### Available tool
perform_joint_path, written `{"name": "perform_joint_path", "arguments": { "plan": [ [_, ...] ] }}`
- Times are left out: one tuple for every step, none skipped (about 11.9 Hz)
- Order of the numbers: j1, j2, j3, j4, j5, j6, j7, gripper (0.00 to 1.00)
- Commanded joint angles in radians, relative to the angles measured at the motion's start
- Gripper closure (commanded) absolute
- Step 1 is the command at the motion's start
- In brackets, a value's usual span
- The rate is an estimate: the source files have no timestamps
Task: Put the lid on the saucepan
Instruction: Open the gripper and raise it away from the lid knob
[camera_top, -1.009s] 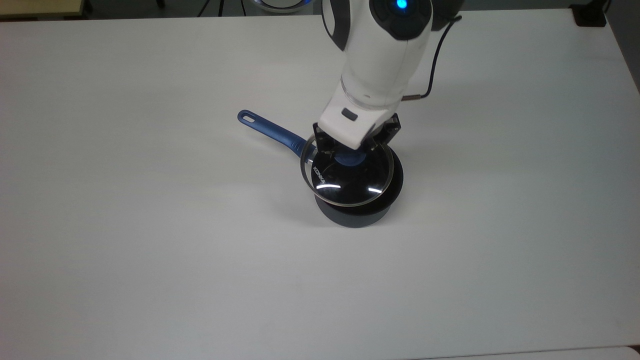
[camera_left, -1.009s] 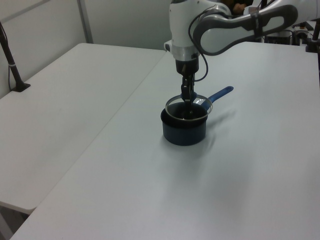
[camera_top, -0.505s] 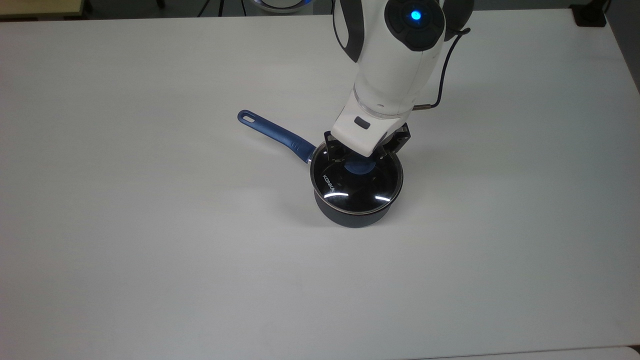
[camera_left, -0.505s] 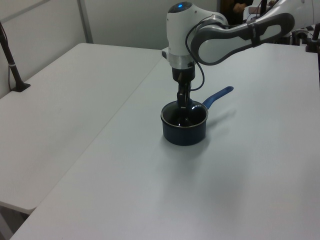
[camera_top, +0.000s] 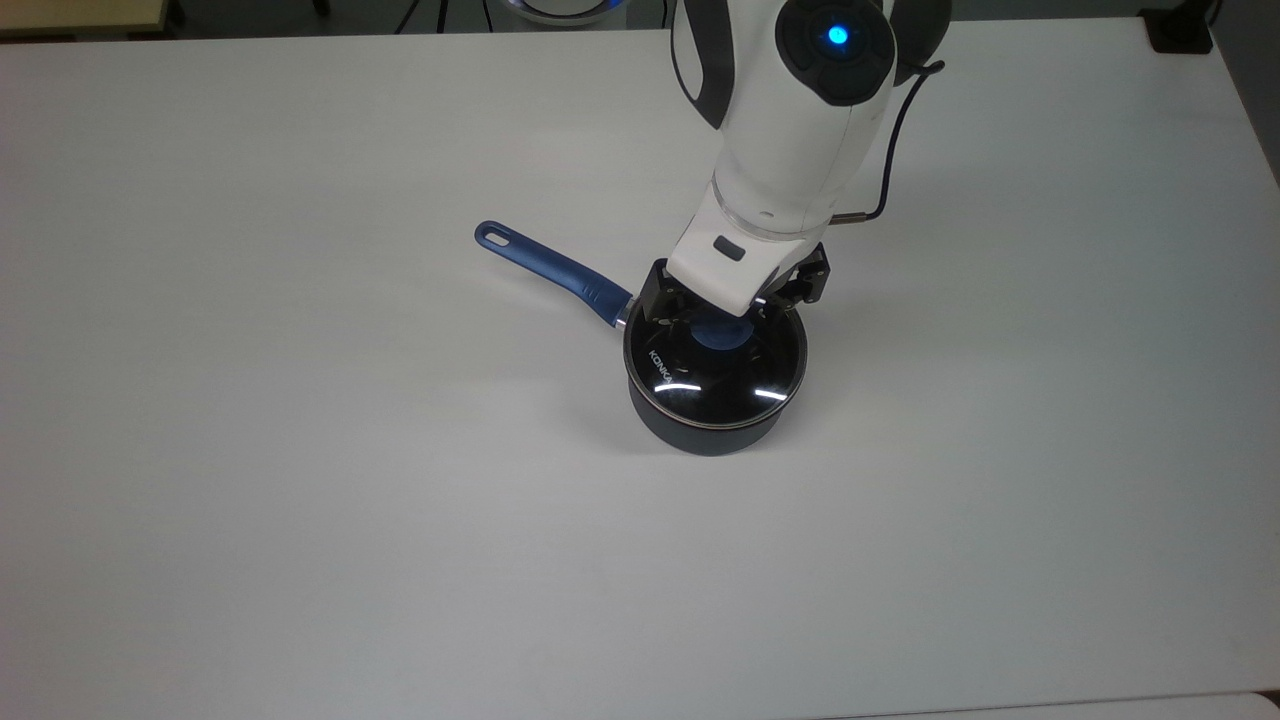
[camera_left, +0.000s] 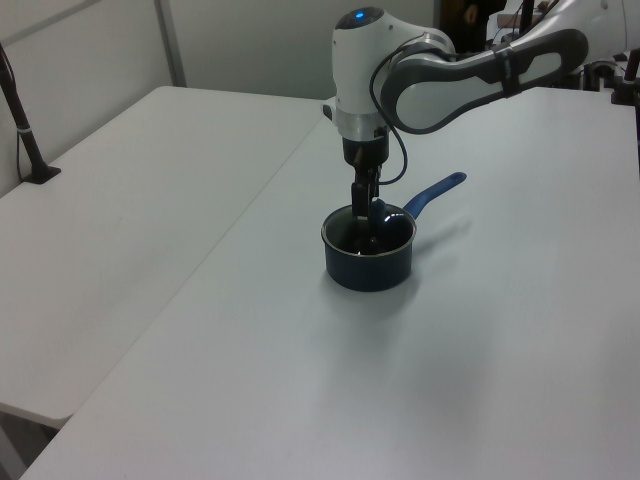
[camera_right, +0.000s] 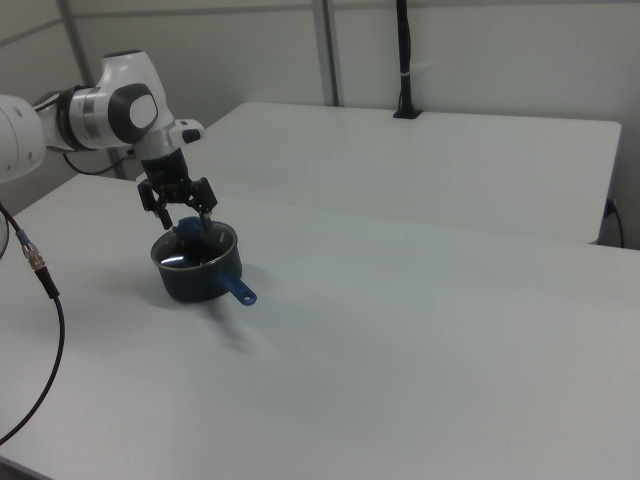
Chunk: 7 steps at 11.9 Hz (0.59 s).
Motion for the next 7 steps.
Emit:
{"name": "perform_joint_path", "arguments": {
  "plan": [
    [-0.014, -0.124, -0.011, -0.05, 0.01, 0.012, 0.017, 0.0],
    [-0.035, -0.179, -0.006, -0.087, 0.012, 0.003, 0.015, 0.0],
    [-0.064, -0.225, 0.0, -0.11, 0.012, -0.018, 0.009, 0.0],
    [-0.116, -0.267, 0.021, -0.127, 0.013, -0.035, 0.008, 0.0],
    [-0.179, -0.313, 0.04, -0.157, 0.013, -0.046, 0.003, 0.0],
    [-0.231, -0.366, 0.046, -0.203, 0.013, -0.05, -0.015, 0.0],
    [-0.271, -0.42, 0.046, -0.237, 0.012, -0.063, -0.052, 0.0]
  ]
}}
